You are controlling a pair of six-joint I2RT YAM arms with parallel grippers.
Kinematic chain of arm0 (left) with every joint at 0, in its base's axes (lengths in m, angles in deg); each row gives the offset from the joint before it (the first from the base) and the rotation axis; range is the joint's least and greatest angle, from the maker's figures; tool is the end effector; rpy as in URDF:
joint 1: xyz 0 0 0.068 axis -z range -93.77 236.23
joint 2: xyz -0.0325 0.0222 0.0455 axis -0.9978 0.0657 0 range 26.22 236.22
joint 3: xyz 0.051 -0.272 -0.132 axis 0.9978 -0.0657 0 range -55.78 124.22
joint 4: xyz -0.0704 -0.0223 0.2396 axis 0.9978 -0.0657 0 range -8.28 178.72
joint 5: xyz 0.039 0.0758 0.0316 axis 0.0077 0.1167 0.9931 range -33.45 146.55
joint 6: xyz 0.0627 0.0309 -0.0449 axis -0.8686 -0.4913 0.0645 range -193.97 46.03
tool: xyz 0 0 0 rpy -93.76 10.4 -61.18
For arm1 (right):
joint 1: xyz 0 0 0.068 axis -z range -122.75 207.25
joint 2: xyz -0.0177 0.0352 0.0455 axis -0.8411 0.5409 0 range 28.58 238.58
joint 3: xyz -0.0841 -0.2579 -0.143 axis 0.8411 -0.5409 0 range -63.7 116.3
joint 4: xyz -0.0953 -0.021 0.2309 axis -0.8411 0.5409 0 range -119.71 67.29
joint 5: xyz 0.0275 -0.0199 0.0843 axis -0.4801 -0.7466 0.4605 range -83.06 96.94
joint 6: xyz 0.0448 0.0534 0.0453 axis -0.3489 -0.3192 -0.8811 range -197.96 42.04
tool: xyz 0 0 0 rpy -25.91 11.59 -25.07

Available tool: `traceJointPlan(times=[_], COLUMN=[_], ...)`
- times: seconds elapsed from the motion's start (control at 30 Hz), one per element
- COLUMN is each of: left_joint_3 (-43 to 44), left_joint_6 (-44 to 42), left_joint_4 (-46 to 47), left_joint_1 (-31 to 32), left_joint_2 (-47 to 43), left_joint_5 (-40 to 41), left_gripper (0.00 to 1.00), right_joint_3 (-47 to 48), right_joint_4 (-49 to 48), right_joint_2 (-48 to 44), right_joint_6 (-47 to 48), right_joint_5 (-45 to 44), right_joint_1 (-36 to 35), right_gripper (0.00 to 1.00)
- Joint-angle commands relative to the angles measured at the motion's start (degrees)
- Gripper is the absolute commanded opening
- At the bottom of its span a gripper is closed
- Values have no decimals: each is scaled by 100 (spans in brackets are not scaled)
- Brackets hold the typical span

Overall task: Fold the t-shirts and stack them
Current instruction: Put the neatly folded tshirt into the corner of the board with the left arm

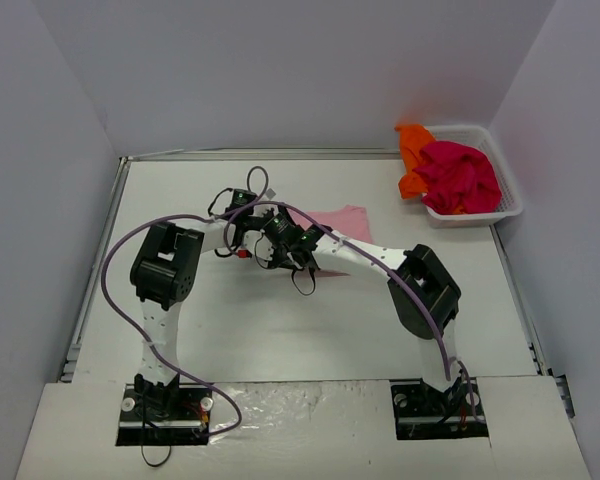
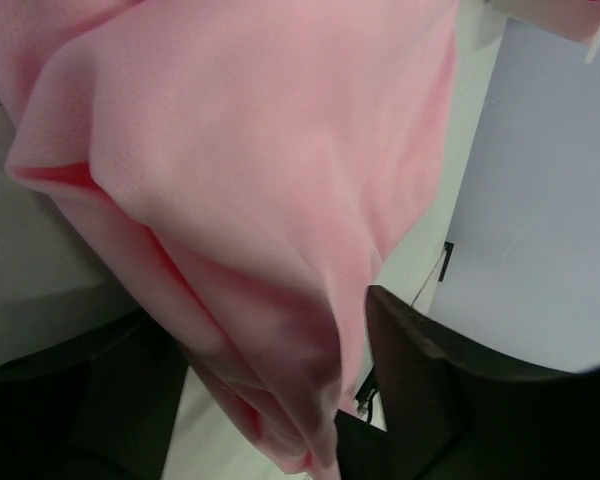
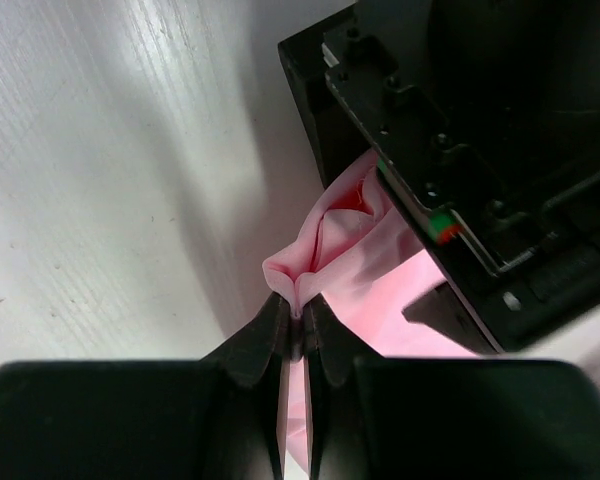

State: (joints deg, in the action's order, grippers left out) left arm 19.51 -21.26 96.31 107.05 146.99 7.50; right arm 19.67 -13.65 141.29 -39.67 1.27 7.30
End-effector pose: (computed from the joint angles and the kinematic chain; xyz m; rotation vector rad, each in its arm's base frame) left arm 0.4248 -0.2202 0.1712 -0.1457 2.4755 -1.5930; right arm 0.3084 0.3559 0.2230 -1.6070 1.7258 -0.0178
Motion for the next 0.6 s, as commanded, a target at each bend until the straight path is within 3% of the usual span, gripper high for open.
traceJointPlan(times=[0.0,0.13,0.33,0.57], left_joint_3=[197,197,223,320], left_joint_6=[-59,-190,-472,-674], left_joint_4=[-74,-205,-539,-750], left_joint_1=[71,71,54,36], left_joint_2=[69,34,-89,-62], left_joint_5=[54,80,239,388], left_gripper=[62,49,46,33], right_joint_3=[206,188,118,30], right_joint_4=[161,161,161,161], right_joint_2=[-108,-100,-126,-187], right_joint_6=[-84,-67,-67,-67], right_joint_5=[31,22,57,119], right_joint_1=[12,12,56,56], right_gripper=[0,0,0,0])
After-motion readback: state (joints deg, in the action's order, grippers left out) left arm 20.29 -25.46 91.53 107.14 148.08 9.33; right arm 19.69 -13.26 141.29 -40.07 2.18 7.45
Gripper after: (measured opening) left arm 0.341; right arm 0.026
